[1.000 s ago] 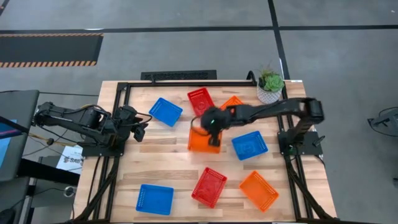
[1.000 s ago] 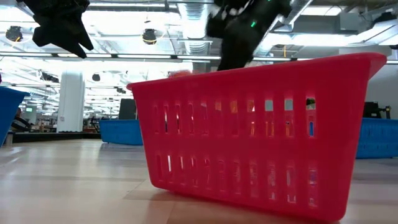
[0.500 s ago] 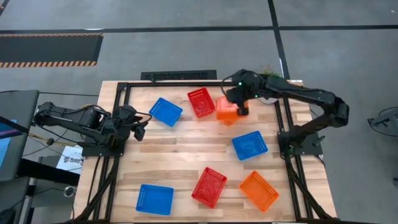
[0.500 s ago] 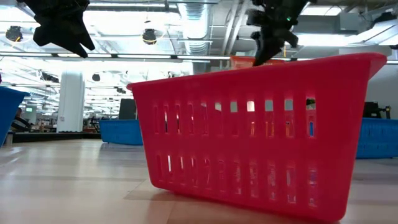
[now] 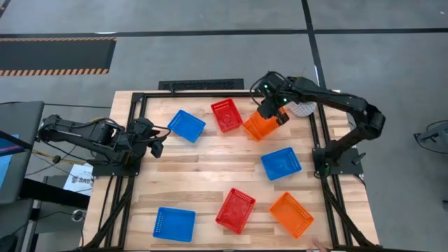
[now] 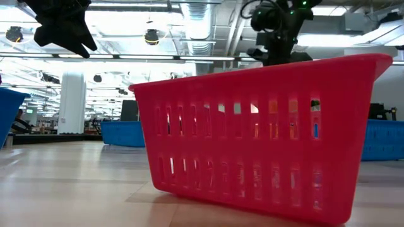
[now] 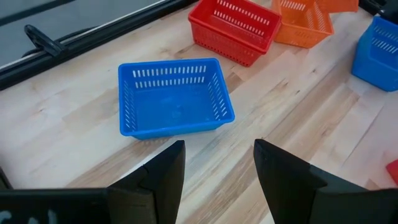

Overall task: Stack baskets by color
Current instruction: Stack the middle orange bin on the top orange bin

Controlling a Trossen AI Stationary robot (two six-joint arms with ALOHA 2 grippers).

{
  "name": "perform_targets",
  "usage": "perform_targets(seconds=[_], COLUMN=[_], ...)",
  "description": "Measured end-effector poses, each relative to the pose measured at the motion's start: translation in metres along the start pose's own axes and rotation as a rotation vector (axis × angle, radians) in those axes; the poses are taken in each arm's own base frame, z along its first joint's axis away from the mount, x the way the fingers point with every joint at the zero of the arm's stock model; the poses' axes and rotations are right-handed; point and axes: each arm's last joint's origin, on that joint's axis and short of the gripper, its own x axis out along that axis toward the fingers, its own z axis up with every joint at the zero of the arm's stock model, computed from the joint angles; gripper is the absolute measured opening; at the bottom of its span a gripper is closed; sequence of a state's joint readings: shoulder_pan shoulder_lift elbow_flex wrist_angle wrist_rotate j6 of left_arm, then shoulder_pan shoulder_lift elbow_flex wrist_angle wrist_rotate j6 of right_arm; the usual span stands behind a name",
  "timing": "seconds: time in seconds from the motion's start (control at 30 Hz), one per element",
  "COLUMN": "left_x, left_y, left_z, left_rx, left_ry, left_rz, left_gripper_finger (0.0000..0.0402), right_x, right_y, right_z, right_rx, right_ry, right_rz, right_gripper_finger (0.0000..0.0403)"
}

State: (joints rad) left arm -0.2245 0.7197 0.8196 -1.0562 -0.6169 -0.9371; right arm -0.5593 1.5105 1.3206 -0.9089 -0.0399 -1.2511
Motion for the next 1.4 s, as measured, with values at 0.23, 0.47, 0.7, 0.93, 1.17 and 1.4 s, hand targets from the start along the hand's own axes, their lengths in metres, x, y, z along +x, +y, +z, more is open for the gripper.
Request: perform_targets(seconds=[0.23,0.47,0.7,0.93,1.17,1.4], left_x=[0.000,0.000,0.000,0.000,0.000,0.000], left_y=[0.000,0.000,0.000,0.000,0.000,0.000], left_z=[0.000,0.000,0.000,0.000,0.000,0.000], left_rx=[0.000,0.001,-0.001,-0.005,-0.005,-0.005], left_ry=[0.000,0.000,0.000,0.000,-0.004,-0.015], left_rz=[0.001,0.001,0.001,0.001,0.004,0.011], left_gripper_finger=[0.0180,0.0180,0.0180,0.0180,0.0180,0.0180], right_x=[0.013,0.037,0.058,0.064,0.063,0.064], right_y=[-0.023,-0.024,-0.024,-0.024,-0.025,-0.025], right_z=[-0.002,-0.002,-0.003,-0.008,-0.009,0.000], right_rx=[0.021,0.031,-0.027,-0.060,-0.057,-0.047], right_ry=[-0.025,-0.014,-0.008,-0.021,-0.038,-0.048], right_rz=[0.085,0.234,0.299,0.321,0.313,0.299], right_gripper_finger=[0.0005,0.0005,0.0006,0.0008,0.0022,0.0052])
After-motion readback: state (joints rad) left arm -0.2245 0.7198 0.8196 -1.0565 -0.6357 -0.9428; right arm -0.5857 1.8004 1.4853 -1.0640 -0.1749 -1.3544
